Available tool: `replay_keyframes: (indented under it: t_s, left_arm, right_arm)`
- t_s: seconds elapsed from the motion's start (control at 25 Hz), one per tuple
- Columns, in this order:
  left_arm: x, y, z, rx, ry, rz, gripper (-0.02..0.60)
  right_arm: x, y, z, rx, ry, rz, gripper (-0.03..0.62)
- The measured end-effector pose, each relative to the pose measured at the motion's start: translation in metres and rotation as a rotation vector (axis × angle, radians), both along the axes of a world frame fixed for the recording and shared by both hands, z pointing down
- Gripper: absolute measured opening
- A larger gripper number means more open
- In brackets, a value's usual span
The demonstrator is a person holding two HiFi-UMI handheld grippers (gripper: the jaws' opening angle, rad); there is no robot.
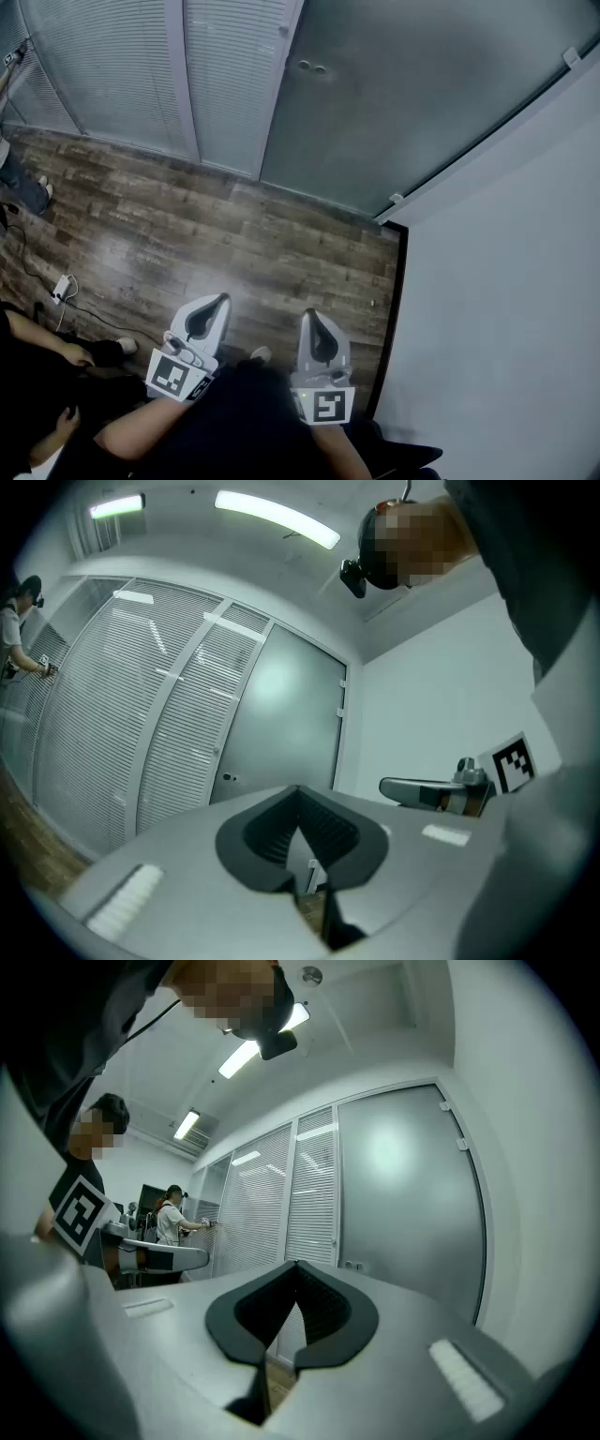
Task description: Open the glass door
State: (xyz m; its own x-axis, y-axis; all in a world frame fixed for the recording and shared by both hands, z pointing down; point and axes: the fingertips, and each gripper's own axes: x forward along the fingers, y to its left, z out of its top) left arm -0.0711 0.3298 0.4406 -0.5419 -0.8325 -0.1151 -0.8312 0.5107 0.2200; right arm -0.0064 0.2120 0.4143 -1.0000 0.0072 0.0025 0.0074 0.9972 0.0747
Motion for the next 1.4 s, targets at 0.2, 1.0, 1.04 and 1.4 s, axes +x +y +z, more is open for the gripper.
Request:
replay_keyframes:
  t_s: [0.2,1.0,1.04,1.4]
  left_arm:
    - [0.007,0.004,-0.002,0.012,0.001,-0.013,0.0]
    - [0.039,-0.021,0.009,0.037,0.031,0.019,0.0]
    - [0.039,-0.024,0.01,0.026,0.033,0.015,0.0]
    - [0.056,-0.06,-0.003,-0.013,-0.053,0.019,0.0]
  right_arm:
    - [0.01,0.0,-0.001,-0.021,-0.024,-0.01,0.0]
    - [0.053,-0.02,0.01,-0.021,-0.006,0.007,0.002]
    - [0.055,-0.025,0.011,-0.021,-0.007,0.01,0.002]
    - [0.067,-0.061,0.018,-0.047,-0.033,0.027,0.002]
